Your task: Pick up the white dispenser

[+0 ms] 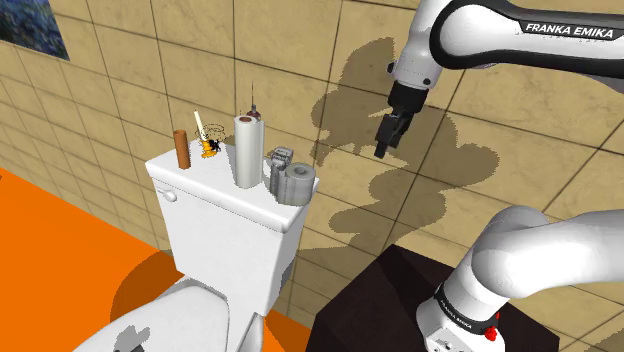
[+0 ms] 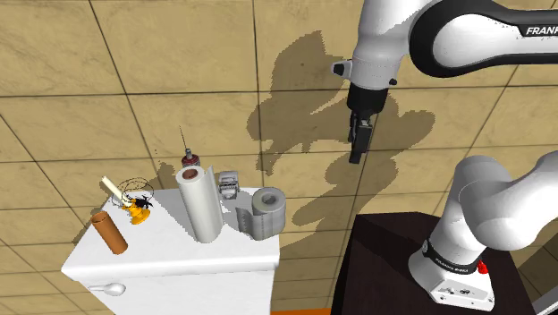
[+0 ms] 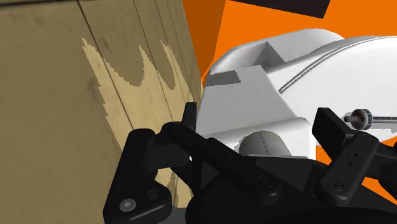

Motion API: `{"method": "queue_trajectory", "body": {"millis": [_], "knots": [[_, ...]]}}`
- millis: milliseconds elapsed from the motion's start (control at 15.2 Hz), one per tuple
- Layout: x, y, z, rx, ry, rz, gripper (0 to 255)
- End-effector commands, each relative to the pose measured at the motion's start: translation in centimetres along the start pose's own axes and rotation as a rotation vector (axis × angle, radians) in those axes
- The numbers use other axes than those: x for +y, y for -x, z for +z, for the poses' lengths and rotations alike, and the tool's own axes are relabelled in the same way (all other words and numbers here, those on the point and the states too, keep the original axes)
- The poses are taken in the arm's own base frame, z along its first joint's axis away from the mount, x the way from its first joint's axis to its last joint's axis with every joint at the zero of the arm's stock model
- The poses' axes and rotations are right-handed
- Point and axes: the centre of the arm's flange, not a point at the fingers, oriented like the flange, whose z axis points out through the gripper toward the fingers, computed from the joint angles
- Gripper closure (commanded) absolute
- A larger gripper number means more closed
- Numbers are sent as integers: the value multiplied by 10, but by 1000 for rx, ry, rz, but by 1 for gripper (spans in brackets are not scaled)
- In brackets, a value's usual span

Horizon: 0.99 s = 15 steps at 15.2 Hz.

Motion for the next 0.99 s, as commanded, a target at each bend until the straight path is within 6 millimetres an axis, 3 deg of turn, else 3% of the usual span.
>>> {"method": "queue_trajectory", "body": {"millis": [0,462,924], "knots": [[0,0,0,0,0,0,0],[-33,-77,39,9,24,209,0],[-48,-160,79,17,48,418,0]]}}
